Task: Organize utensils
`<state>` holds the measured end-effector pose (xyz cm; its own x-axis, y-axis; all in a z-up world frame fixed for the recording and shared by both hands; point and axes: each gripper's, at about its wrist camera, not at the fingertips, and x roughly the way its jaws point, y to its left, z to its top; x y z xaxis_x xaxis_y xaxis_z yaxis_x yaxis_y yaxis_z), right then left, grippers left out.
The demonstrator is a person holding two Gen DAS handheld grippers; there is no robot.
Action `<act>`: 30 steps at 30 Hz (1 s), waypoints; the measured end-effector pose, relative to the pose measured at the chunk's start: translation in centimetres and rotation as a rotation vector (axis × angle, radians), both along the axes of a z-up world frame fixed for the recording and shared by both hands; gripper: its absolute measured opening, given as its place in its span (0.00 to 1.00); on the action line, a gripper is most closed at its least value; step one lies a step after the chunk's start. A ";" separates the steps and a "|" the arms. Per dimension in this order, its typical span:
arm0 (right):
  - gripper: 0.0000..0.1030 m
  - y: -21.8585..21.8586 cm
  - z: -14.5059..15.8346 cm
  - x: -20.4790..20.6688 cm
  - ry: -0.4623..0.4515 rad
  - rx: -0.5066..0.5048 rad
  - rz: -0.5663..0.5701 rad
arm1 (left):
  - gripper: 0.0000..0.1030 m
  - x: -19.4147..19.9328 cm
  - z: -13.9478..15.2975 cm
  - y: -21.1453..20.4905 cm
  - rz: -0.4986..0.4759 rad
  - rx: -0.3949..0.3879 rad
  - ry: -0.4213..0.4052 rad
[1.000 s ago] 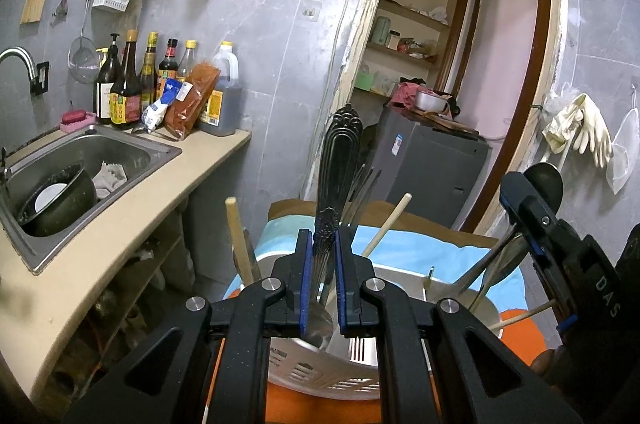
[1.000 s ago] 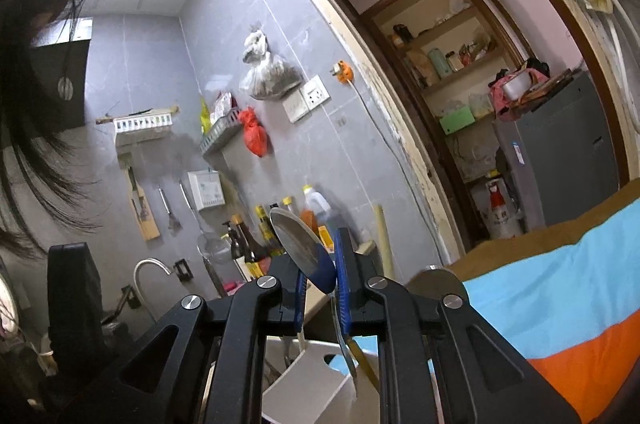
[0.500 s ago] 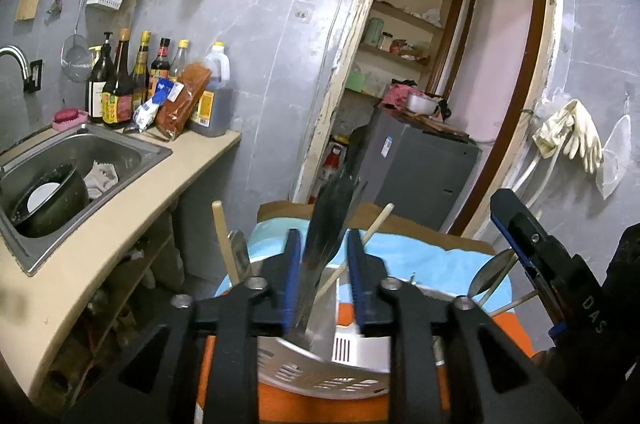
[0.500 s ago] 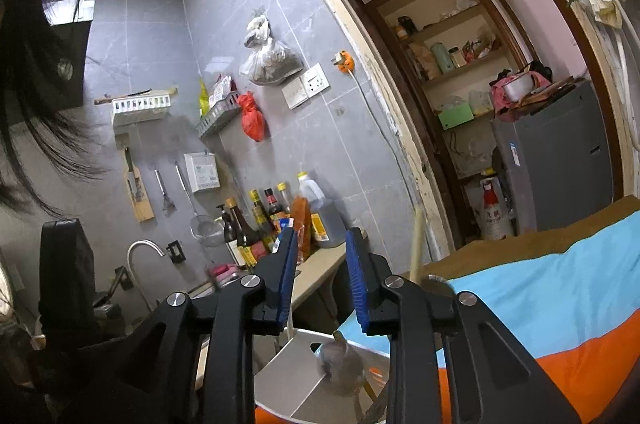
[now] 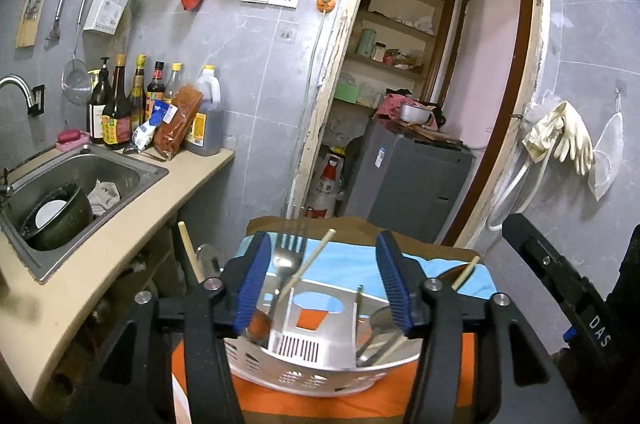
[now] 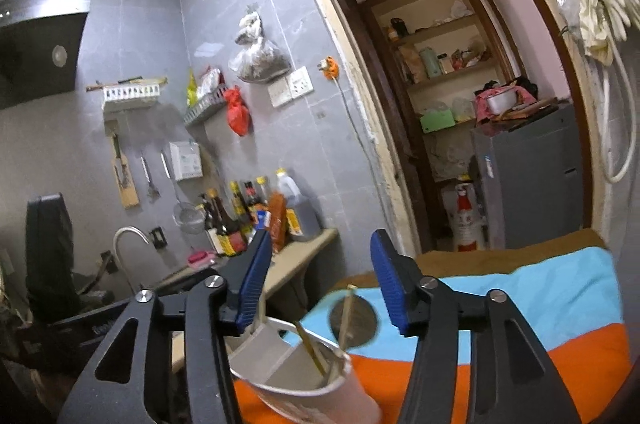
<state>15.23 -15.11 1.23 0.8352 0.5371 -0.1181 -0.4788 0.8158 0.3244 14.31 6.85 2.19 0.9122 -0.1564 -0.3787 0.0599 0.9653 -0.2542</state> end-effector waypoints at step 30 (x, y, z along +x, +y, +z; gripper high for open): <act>1.00 -8.0 0.0 -12.4 0.157 -0.234 -0.281 | 0.92 -11.2 -0.5 -4.7 0.082 0.167 0.019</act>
<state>2.81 -23.15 1.22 0.9080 0.2339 -0.3476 -0.1859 0.9684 0.1659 3.07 2.14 1.71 0.9118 -0.0151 -0.4104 -0.0243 0.9956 -0.0908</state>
